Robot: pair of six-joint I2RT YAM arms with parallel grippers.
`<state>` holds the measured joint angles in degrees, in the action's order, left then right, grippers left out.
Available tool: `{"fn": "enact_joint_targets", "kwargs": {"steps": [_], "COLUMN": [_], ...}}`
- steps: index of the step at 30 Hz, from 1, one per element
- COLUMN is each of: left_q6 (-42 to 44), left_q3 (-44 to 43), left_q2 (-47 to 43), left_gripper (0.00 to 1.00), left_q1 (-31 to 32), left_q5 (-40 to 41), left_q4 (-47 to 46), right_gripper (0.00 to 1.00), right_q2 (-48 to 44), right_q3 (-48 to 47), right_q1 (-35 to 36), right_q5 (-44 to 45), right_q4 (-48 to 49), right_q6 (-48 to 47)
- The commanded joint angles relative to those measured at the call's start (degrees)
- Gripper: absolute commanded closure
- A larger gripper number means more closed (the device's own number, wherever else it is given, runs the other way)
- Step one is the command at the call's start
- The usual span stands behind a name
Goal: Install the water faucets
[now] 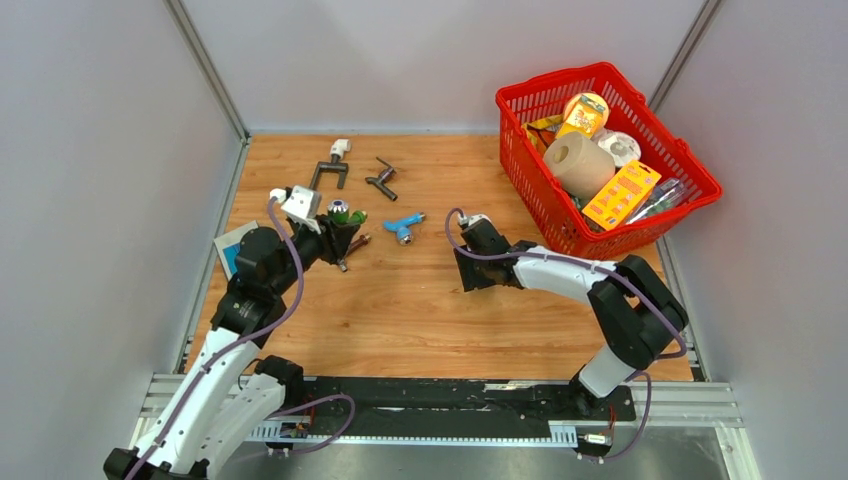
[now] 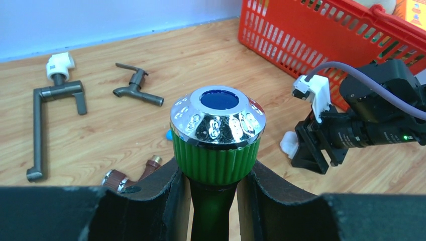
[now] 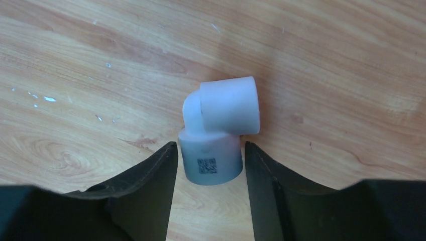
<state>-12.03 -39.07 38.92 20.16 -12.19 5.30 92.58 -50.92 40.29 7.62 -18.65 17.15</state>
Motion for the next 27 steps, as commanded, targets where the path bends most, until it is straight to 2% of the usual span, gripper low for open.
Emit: {"fn": "enact_joint_targets", "kwargs": {"steps": [1,4,12,21,27], "left_q6": [4.2,5.44,6.67,6.76,6.76], "left_q3": [-1.54,-1.19,-1.18,-0.92,-0.83], "left_q2": [-2.26,-3.76,-5.08,-5.87,-6.13], "left_gripper": [1.0,1.0,1.0,1.0,1.0], "left_q1": [-0.3,-0.3,-0.3,-0.21,-0.21], "left_q5": [0.48,2.16,4.36,4.72,4.1], "left_q4": [-2.4,0.31,1.73,1.99,2.26], "right_gripper": [0.41,0.33,0.32,0.25,0.18], "right_q2": [-2.92,-3.63,-2.84,4.63,-0.28], "right_q3": [1.17,2.05,-1.37,-10.51,-13.59], "right_q1": [-0.3,-0.22,1.19,5.41,4.8], "right_q5": [-1.63,-3.57,-11.47,-18.42,-17.12], "right_q4": [-1.91,-2.0,-2.44,-2.44,-6.38], "right_q6": [5.0,6.23,7.37,5.01,-1.84]}}
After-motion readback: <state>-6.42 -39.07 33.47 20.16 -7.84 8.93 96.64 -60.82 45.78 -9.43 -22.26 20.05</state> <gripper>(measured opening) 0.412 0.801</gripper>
